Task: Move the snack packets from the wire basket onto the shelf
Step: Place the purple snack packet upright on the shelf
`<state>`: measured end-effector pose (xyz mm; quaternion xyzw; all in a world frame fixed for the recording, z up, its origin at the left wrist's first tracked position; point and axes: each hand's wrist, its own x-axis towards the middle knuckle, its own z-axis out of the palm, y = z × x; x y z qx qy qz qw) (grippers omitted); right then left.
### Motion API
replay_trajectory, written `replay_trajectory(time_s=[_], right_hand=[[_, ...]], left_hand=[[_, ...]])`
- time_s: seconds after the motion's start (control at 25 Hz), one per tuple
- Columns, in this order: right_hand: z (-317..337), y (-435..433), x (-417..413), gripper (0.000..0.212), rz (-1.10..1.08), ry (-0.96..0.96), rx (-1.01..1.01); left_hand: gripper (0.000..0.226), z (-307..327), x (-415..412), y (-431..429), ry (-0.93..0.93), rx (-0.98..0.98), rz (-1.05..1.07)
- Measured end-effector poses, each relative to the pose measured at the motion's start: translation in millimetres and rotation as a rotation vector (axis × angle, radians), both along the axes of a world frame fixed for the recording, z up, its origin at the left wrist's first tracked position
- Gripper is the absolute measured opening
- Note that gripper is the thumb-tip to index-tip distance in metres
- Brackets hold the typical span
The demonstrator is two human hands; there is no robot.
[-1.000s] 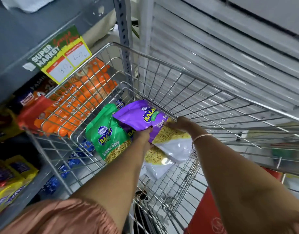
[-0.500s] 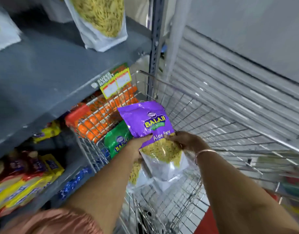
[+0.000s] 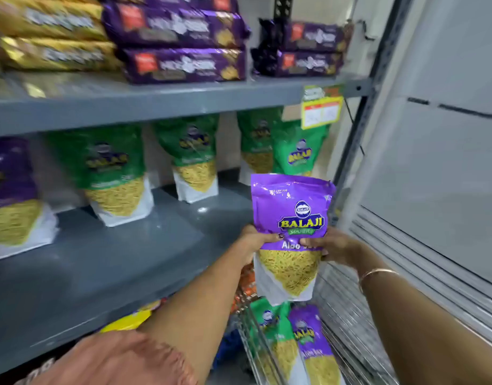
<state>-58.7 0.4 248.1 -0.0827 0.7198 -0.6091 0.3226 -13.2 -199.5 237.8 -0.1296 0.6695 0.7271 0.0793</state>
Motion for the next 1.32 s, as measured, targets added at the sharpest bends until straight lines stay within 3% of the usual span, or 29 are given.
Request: replay_trajectory(time_s=[0.08, 0.12, 0.24, 0.48, 0.76, 0.92, 1.0, 1.12, 1.24, 1.32], right_hand=[[33, -46, -5, 0.068, 0.024, 0.1, -0.019], [44, -68, -8, 0.068, 0.028, 0.142, -0.018], [65, -130, -12, 0.038, 0.047, 0.265, -0.051], [55, -187, -51, 0.051, 0.036, 0.367, -0.093], [42, -197, -72, 0.046, 0.041, 0.322, -0.177], [39, -190, -67, 0.05, 0.08, 0.293, -0.12], [40, -178, -60, 0.05, 0.074, 0.269, -0.067], [35, -143, -48, 0.059, -0.017, 0.239, 0.092], [12, -95, -36, 0.05, -0.138, 0.197, 0.198], [-15, -60, -28, 0.033, -0.203, 0.197, 0.24]], left_hand=[[0.025, 37, 10, -40, 0.052, -0.002, 0.104], [0.024, 50, 13, -58, 0.074, -0.008, 0.154], [0.037, 67, 15, -108, 0.136, -0.058, 0.347], [0.065, 42, -16, -153, 0.182, -0.074, 0.545], [0.039, 32, -36, -161, 0.179, -0.112, 0.475], [0.068, 30, -23, -155, 0.147, -0.147, 0.44], [0.088, 26, -6, -140, 0.095, -0.32, 0.652], [0.08, 8, 30, -91, 0.231, -0.665, 0.974], [0.057, -28, 45, -34, 0.421, -0.936, 0.768], [0.044, -52, 36, 1, 0.368, -0.865, 0.535]])
